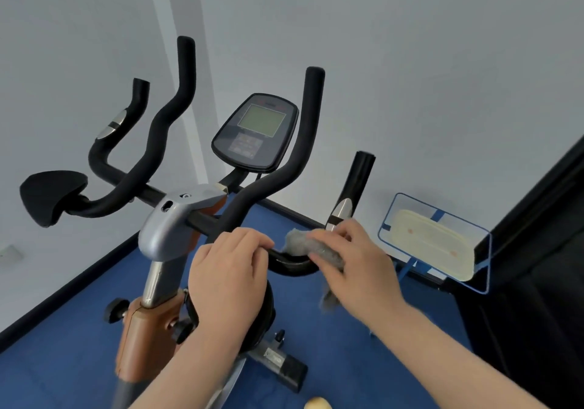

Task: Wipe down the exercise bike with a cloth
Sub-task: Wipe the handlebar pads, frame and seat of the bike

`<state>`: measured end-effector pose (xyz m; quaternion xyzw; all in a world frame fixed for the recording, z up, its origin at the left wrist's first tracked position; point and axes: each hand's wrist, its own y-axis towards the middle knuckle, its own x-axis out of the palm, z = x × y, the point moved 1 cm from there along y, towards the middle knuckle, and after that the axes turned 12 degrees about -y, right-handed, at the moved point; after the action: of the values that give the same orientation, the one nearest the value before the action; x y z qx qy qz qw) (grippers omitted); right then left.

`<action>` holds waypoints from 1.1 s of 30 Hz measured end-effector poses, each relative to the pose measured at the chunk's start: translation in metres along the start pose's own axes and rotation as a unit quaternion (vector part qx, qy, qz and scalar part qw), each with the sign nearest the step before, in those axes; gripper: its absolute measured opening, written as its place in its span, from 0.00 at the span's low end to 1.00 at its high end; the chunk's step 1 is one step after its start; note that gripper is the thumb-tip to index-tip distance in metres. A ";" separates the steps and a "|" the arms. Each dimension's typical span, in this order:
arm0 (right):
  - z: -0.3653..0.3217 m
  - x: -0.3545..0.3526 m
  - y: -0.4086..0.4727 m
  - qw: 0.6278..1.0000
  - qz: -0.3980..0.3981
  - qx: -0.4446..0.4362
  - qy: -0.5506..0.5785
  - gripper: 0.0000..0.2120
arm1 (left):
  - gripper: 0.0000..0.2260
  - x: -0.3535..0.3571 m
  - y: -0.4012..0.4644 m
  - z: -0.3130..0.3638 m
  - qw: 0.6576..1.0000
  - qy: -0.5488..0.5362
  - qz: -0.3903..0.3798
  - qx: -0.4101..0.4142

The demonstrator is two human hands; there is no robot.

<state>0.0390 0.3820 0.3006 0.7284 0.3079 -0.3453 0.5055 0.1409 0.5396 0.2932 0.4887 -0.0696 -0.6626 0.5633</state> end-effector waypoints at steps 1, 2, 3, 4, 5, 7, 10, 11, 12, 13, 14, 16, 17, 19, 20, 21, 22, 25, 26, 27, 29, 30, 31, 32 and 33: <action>0.012 -0.003 0.012 0.999 0.024 0.030 -0.012 0.13 | 0.12 0.000 0.000 0.000 1.000 0.000 0.000 0.001; 0.023 -0.007 0.023 0.995 0.054 0.083 -0.011 0.12 | 0.12 0.000 0.001 0.001 1.000 0.001 -0.002 0.001; 0.030 -0.008 0.029 0.987 0.080 0.137 0.008 0.12 | 0.12 0.000 0.001 0.001 1.000 0.001 -0.004 0.000; 0.030 -0.008 0.028 0.981 0.089 0.168 0.025 0.13 | 0.12 0.000 0.001 0.001 1.000 0.002 -0.004 -0.002; 0.026 -0.005 0.024 0.983 0.087 0.156 0.028 0.13 | 0.12 0.000 0.000 0.001 1.000 0.002 -0.003 -0.004; 0.015 -0.002 0.012 0.998 0.047 0.041 -0.007 0.13 | 0.12 0.000 0.000 0.001 1.000 0.000 -0.002 -0.005; 0.039 -0.014 0.046 0.998 0.029 0.020 -0.047 0.12 | 0.11 0.000 0.001 0.001 1.000 0.000 0.003 0.001; 0.047 -0.019 0.061 0.996 0.042 0.063 -0.038 0.12 | 0.11 0.000 0.000 0.000 1.000 0.002 0.004 0.001; 0.050 -0.020 0.069 0.994 0.057 0.097 -0.016 0.12 | 0.11 0.000 0.000 0.000 1.000 0.002 0.005 -0.001; 0.048 -0.018 0.069 0.991 0.075 0.111 -0.003 0.12 | 0.11 0.000 -0.001 0.000 1.000 0.002 0.006 -0.002; 0.043 -0.013 0.061 0.990 0.090 0.109 0.000 0.11 | 0.11 0.000 -0.001 -0.001 1.000 0.002 0.008 -0.003; 0.033 -0.007 0.041 0.995 0.080 0.064 -0.005 0.12 | 0.11 0.001 -0.002 -0.001 1.000 0.002 0.007 -0.007; 0.035 -0.011 0.040 0.998 0.057 0.036 -0.009 0.14 | 0.11 0.001 -0.002 -0.001 1.000 0.004 0.008 -0.008; 0.051 -0.024 0.064 0.999 0.032 0.008 -0.035 0.14 | 0.11 0.002 -0.001 -0.002 1.000 0.010 0.008 -0.007; 0.057 -0.031 0.078 0.998 0.044 0.014 -0.050 0.13 | 0.11 0.002 -0.001 -0.002 1.000 0.015 0.007 -0.006; 0.057 -0.035 0.087 0.996 0.061 0.023 -0.057 0.12 | 0.11 0.001 0.000 -0.002 1.000 0.016 0.006 -0.008; 0.056 -0.033 0.089 0.995 0.080 0.035 -0.056 0.13 | 0.11 0.000 0.000 0.000 1.000 0.012 0.007 -0.013; 0.040 -0.010 0.061 0.994 0.078 0.072 -0.029 0.14 | 0.09 -0.002 0.001 0.007 0.999 0.016 0.000 -0.037; 0.038 -0.007 0.052 0.995 0.068 0.075 -0.003 0.15 | 0.09 -0.002 0.001 0.009 0.998 0.015 -0.006 -0.062; 0.040 -0.010 0.051 0.995 0.057 0.073 0.022 0.14 | 0.10 -0.004 0.004 0.011 0.995 0.001 -0.016 -0.101; 0.053 -0.020 0.069 0.995 0.051 0.067 0.046 0.12 | 0.09 -0.007 0.015 0.012 0.975 -0.095 -0.038 -0.198; 0.059 -0.026 0.081 0.994 0.070 0.067 0.045 0.11 | 0.09 -0.004 0.020 0.012 0.957 -0.166 -0.048 -0.232; 0.063 -0.030 0.089 0.990 0.105 0.077 0.051 0.11 | 0.09 -0.001 0.026 0.016 0.941 -0.221 -0.060 -0.247; 0.064 -0.030 0.094 0.982 0.143 0.095 0.074 0.12 | 0.09 0.005 0.031 0.022 0.934 -0.251 -0.067 -0.247; 0.061 -0.026 0.092 0.971 0.175 0.118 0.112 0.12 | 0.09 0.010 0.036 0.029 0.930 -0.264 -0.076 -0.243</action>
<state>0.0859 0.2940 0.3549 0.8598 0.1872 -0.2011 0.4305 0.1452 0.5053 0.3253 0.1477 -0.0154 -0.8051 0.5742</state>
